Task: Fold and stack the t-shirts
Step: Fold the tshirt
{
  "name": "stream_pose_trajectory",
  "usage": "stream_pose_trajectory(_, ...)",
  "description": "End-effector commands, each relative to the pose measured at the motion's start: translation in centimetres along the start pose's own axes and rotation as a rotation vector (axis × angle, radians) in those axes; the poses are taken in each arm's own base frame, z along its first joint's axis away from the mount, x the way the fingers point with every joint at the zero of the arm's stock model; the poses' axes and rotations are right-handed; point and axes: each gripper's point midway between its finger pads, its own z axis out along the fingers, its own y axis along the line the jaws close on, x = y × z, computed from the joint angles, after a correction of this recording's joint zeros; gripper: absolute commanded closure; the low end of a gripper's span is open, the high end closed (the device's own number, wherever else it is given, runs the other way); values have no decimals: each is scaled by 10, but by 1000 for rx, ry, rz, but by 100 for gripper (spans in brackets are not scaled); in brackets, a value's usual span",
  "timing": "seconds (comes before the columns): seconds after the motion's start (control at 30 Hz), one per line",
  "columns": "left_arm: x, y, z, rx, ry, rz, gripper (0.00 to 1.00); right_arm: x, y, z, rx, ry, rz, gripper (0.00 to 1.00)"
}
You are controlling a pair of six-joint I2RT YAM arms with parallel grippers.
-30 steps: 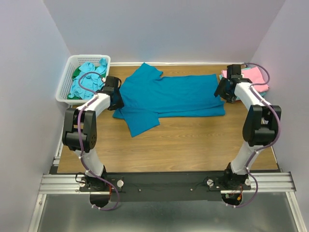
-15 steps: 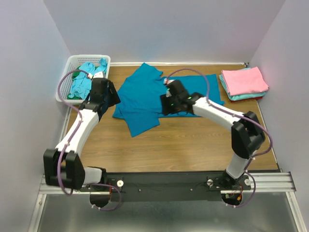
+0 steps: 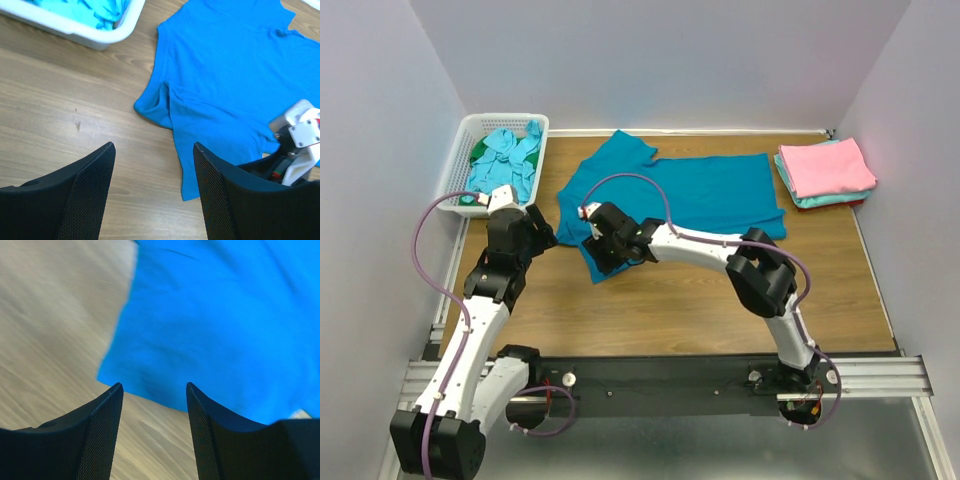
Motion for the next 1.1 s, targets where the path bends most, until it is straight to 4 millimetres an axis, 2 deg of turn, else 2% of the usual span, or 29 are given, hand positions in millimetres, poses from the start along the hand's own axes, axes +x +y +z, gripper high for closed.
stream_pose_trajectory(0.0, 2, -5, 1, 30, -19, -27, 29, -6, 25, 12, -39, -17, -72, 40)
stream_pose_trajectory(0.1, 7, -3, 3, 29, -8, -14, 28, 9, 37, 20, -33, 11, -115, 41)
stream_pose_trajectory(0.3, 12, 1, 6, 23, -19, -11, 29, 32, 35, 34, 6, 60, -146, 43)
stream_pose_trajectory(0.4, 15, 2, 7, 25, -19, -13, 29, 40, 30, 40, 33, 75, -151, 51)
stream_pose_trajectory(0.5, 19, 3, 8, 23, -11, -11, 29, 38, 29, 38, 41, 69, -154, 69)
stream_pose_trajectory(0.53, 19, 3, 8, 22, -10, -11, 29, 34, 29, 35, 44, 61, -155, 85)
stream_pose_trajectory(0.6, 18, 3, 8, 23, -12, -11, 29, 20, 27, 29, 64, 25, -158, 99)
stream_pose_trajectory(0.8, 21, 2, 12, 26, -1, -3, 29, -41, 17, 7, 134, -114, -196, 99)
stream_pose_trajectory(0.9, 24, 1, 15, 28, 13, 2, 29, -79, -1, -2, 171, -187, -176, 99)
stream_pose_trajectory(1.03, 24, 1, 16, 28, 15, 11, 29, -95, -30, 4, 247, -210, -152, 99)
stream_pose_trajectory(1.07, 25, 2, 17, 26, 16, 13, 29, -100, -44, 6, 271, -216, -132, 99)
